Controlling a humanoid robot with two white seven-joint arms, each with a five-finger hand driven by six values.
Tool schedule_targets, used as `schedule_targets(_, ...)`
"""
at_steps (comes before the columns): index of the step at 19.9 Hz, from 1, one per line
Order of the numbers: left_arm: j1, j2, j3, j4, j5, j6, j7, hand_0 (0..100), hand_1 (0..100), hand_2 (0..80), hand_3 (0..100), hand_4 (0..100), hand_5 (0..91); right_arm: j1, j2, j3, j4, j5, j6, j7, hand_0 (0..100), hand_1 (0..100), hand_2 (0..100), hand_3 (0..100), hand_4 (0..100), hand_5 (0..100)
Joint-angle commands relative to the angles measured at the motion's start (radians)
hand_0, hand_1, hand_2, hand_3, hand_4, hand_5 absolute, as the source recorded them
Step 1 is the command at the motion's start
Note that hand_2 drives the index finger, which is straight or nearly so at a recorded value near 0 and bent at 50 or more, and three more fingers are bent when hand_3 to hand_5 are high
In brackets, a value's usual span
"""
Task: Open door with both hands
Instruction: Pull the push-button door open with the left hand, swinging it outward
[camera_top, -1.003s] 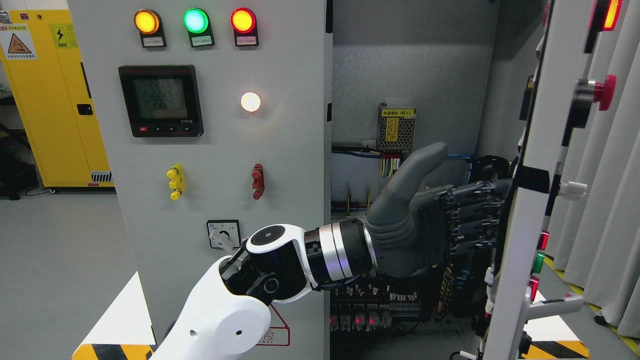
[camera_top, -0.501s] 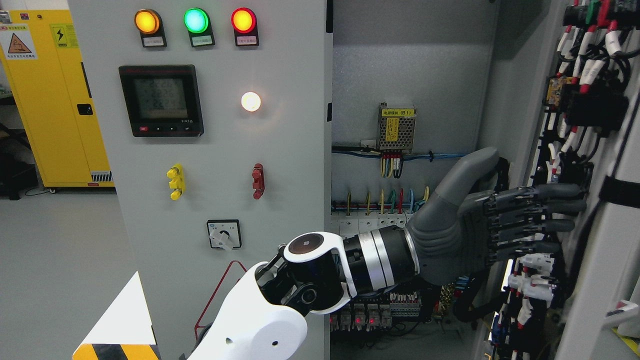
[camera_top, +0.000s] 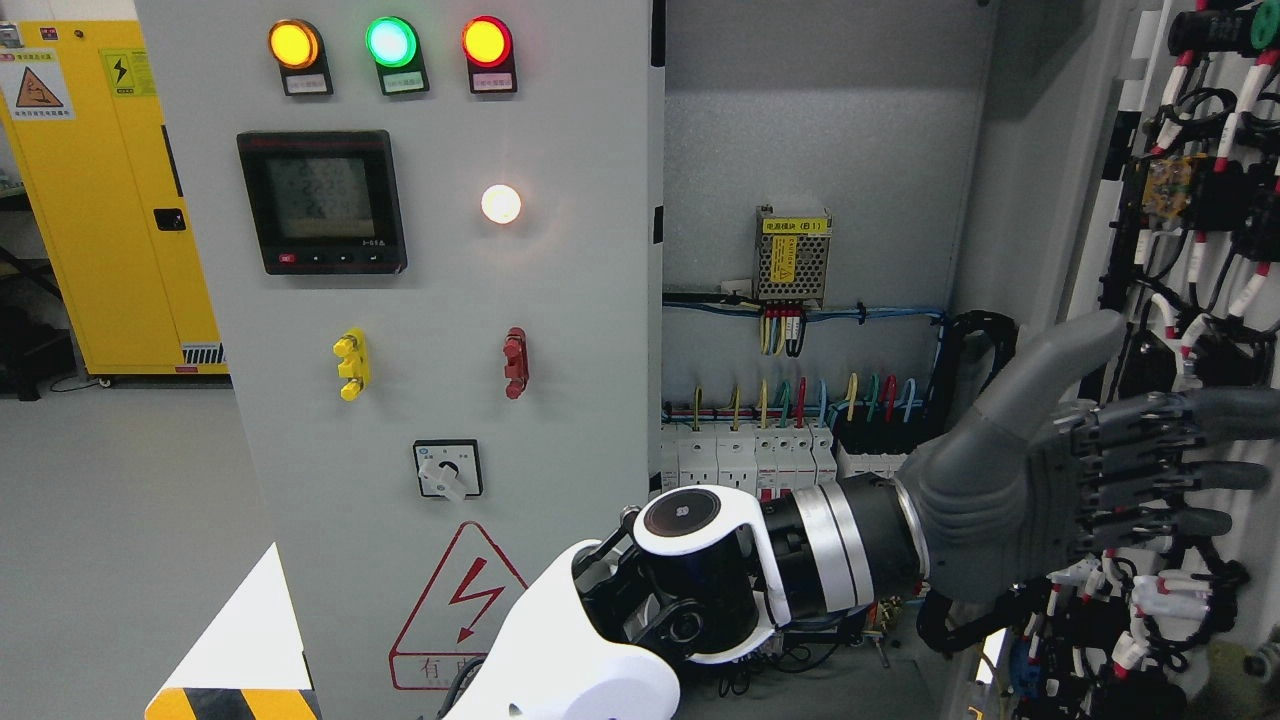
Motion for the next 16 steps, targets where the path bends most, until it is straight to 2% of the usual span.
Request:
schedule_targets(1, -0.022, -0.047, -0.098, -0.015, -0.041, -0.059, 0.021, 0, 0, 0.0, 2, 0, 0.0, 0.0, -0.001, 0.0, 0.0, 0.0, -0.001, 0.0, 22, 1, 0, 0, 0, 0)
schedule_targets(4, -0.034, -0.047, -0.133, -0.009, -0.064, -0.09, 0.049, 0, 0, 0.0, 2, 0, 0.0, 0.0, -0.001, 0.0, 0.0, 0.0, 0.001, 0.0, 22, 0, 0, 0, 0, 0)
schedule_targets(9, -0.046, -0.047, -0.158, 0.04, -0.064, -0.094, 0.056, 0, 0, 0.0, 2, 0, 0.0, 0.0, -0.002, 0.0, 0.0, 0.0, 0.001, 0.0, 22, 0, 0, 0, 0, 0)
schedule_targets(16, -0.12, -0.048, -0.242, 0.166, -0.05, -0.208, 0.059, 0, 0, 0.0, 2, 0, 0.0, 0.0, -0.001, 0.0, 0.0, 0.0, 0.001, 0.0, 22, 0, 0, 0, 0, 0)
